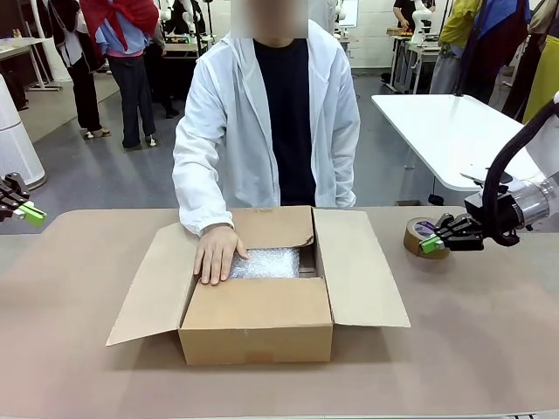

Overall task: Wrap the clocks to prevent damage.
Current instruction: Push the right (or left) flap of the Package Box to close it.

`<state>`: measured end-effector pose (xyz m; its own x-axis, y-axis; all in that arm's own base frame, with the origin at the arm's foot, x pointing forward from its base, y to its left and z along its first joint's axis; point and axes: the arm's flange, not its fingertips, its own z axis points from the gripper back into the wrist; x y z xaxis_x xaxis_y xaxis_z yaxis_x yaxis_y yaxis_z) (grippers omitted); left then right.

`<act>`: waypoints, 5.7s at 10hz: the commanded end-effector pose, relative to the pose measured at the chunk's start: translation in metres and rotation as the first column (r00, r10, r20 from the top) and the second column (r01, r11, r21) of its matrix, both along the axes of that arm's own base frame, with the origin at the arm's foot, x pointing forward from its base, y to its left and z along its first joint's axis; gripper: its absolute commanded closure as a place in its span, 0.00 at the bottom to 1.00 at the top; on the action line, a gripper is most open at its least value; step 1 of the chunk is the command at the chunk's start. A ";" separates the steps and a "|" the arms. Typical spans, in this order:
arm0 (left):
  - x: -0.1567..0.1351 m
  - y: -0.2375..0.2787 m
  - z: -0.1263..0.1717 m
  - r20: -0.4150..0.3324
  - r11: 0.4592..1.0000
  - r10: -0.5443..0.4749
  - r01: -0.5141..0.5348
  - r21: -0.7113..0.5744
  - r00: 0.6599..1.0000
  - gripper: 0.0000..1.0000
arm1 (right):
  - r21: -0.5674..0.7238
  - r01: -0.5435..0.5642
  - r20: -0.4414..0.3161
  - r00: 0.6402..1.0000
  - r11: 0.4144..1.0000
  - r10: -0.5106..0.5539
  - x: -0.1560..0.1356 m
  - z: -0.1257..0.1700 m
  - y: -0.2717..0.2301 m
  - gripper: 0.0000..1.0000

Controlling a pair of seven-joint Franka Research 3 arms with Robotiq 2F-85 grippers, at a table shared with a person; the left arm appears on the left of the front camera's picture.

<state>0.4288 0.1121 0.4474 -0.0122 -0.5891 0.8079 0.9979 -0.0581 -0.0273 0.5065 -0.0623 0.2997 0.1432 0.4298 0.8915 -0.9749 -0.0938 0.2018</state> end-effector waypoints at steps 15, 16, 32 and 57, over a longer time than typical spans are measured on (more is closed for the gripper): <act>-0.001 0.000 0.002 0.003 1.000 0.002 -0.002 -0.014 1.000 0.99 | -0.024 0.130 0.030 0.991 0.991 -0.130 -0.036 -0.039 0.062 0.99; -0.001 0.000 0.002 0.003 1.000 0.002 -0.002 -0.014 1.000 0.99 | 0.001 0.156 0.015 0.988 0.988 -0.156 -0.035 -0.044 0.066 0.99; -0.001 0.000 0.002 0.003 1.000 0.002 -0.002 -0.014 1.000 0.99 | 0.158 -0.105 0.150 0.985 0.982 0.081 -0.070 0.025 0.145 0.99; -0.001 0.000 0.002 0.003 1.000 0.002 -0.002 -0.014 1.000 0.99 | 0.045 -0.128 0.001 0.992 0.991 0.128 0.012 -0.037 0.226 0.99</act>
